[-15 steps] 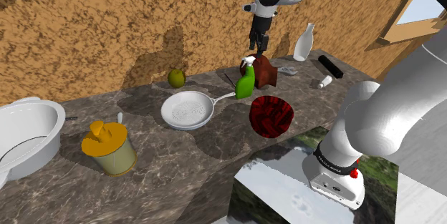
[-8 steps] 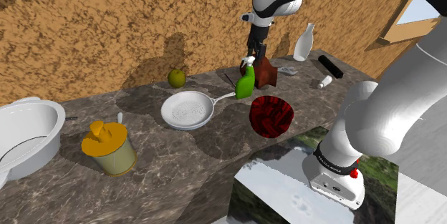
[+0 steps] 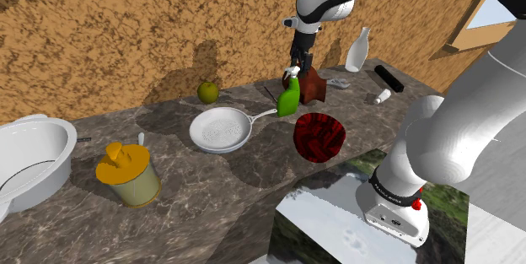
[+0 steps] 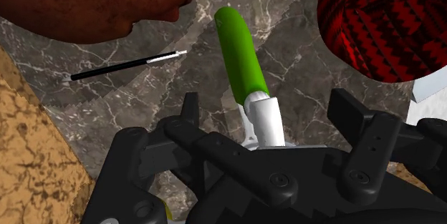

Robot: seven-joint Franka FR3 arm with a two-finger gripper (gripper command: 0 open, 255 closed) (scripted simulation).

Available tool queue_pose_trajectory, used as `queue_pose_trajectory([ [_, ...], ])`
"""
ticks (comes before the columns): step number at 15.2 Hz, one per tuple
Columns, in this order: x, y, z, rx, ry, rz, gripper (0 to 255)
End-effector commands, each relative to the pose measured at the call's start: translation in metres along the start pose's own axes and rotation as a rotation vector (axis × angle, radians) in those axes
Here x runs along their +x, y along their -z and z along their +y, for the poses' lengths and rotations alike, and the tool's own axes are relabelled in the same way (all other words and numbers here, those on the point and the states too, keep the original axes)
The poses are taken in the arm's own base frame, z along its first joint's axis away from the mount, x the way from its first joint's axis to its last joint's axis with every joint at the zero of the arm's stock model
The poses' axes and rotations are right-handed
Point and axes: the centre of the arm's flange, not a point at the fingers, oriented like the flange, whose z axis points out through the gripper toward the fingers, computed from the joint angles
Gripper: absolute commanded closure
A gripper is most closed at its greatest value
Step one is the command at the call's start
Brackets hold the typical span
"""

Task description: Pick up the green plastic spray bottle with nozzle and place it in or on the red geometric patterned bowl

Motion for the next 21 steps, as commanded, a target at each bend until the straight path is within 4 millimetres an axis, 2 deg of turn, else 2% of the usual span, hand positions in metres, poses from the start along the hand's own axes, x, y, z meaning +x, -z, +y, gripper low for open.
queue_pose_trajectory([
  [1, 0.000, 0.000, 0.000, 0.000, 0.000, 0.000, 255],
  [10, 0.000, 0.000, 0.000, 0.000, 0.000, 0.000, 255],
  [21, 0.004, 0.058, -0.003, 0.000, 0.000, 0.000, 255],
])
